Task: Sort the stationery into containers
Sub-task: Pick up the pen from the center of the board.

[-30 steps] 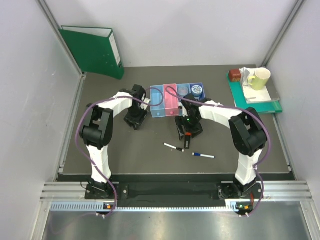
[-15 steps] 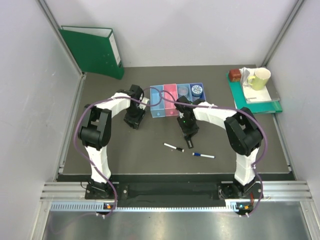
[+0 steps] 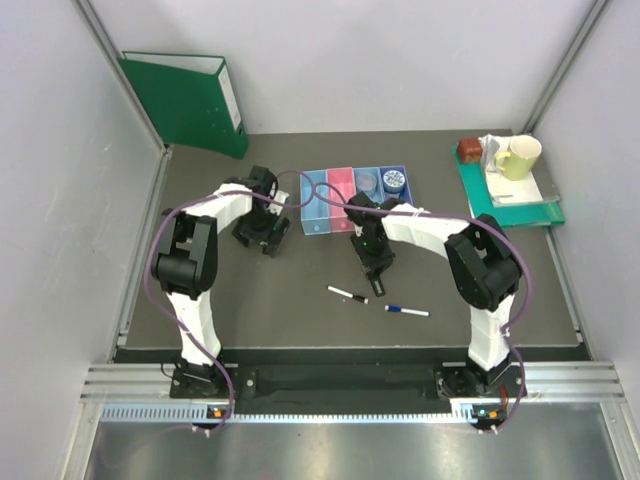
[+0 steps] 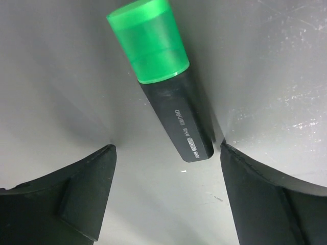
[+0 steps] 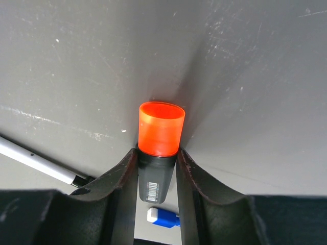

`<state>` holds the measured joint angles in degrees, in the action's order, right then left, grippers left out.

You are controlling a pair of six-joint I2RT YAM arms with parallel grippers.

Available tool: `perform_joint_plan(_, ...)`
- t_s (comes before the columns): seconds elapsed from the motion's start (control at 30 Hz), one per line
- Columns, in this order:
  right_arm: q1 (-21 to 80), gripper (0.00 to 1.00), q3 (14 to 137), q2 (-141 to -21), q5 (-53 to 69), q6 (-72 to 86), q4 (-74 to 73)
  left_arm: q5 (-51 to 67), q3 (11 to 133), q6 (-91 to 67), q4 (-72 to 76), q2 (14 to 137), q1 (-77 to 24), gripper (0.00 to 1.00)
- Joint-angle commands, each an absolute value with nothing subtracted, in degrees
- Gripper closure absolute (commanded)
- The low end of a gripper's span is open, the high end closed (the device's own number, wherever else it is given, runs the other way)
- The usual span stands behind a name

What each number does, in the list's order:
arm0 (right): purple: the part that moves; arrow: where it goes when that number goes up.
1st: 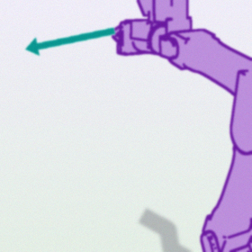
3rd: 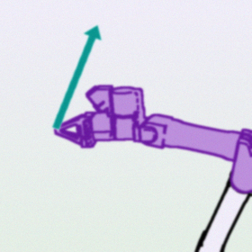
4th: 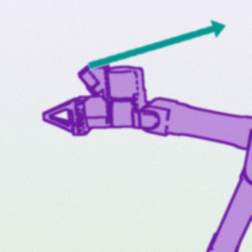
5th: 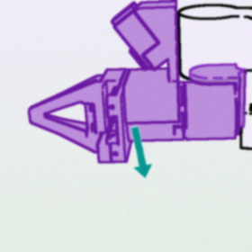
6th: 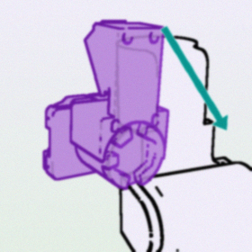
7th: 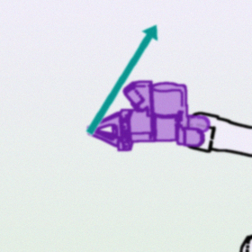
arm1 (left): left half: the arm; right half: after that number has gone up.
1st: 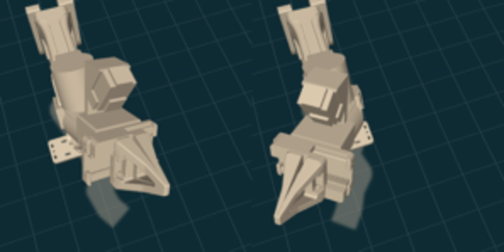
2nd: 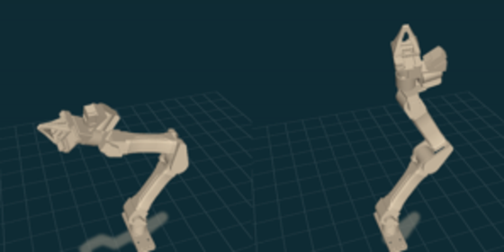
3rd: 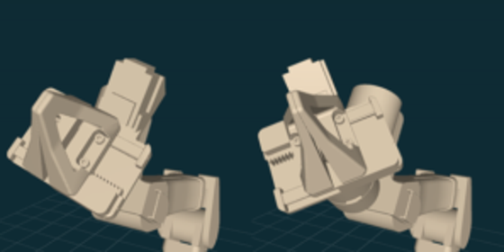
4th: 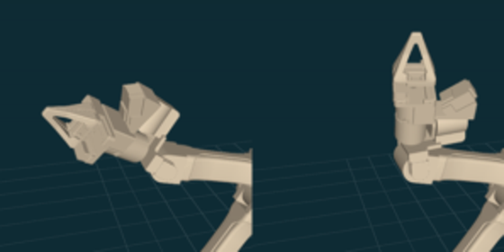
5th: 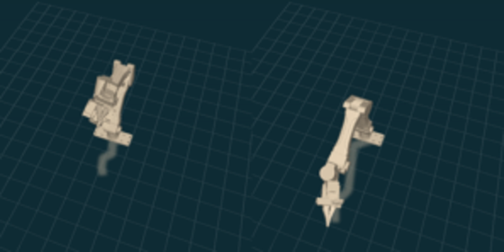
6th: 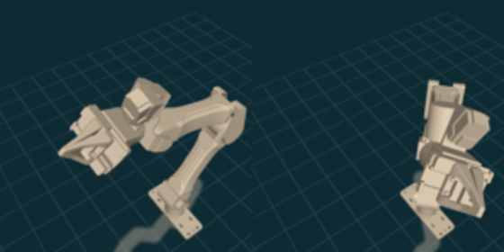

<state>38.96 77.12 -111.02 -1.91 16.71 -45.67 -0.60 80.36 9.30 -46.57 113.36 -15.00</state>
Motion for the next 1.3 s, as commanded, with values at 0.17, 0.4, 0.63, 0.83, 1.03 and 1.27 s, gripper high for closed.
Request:
perform_joint_plan(0.17, 40.3, 0.72, 79.5, -111.8, -2.5, 16.4, -44.7, -0.3, 81.1, 7.3, -41.8, 117.6, -15.0, 0.12)
perform_joint_plan(0.4, 40.3, 0.73, 79.6, -112.1, -2.6, 16.1, -44.8, 2.6, 84.2, 5.0, -40.0, 121.0, -15.0, 0.16)
perform_joint_plan(0.63, 40.3, 0.74, 80.9, -113.6, -2.6, 16.1, -45.1, 2.3, 85.0, 4.2, -38.8, 123.7, -15.0, 0.46)
perform_joint_plan(0.83, 40.3, 0.85, 81.5, -113.8, -3.2, 16.1, -45.3, 2.5, 83.6, 4.1, -38.8, 123.6, -15.1, 0.89)
perform_joint_plan(1.03, 40.3, 0.92, 81.6, -112.3, -4.6, 15.6, -45.4, 2.3, 82.2, 4.7, -39.4, 121.5, -15.1, 1.0)
perform_joint_plan(1.27, 40.4, 0.96, 82.5, -108.9, -6.6, 14.0, -45.5, 3.4, 82.6, 4.4, -41.8, 117.6, -15.0, 1.0)
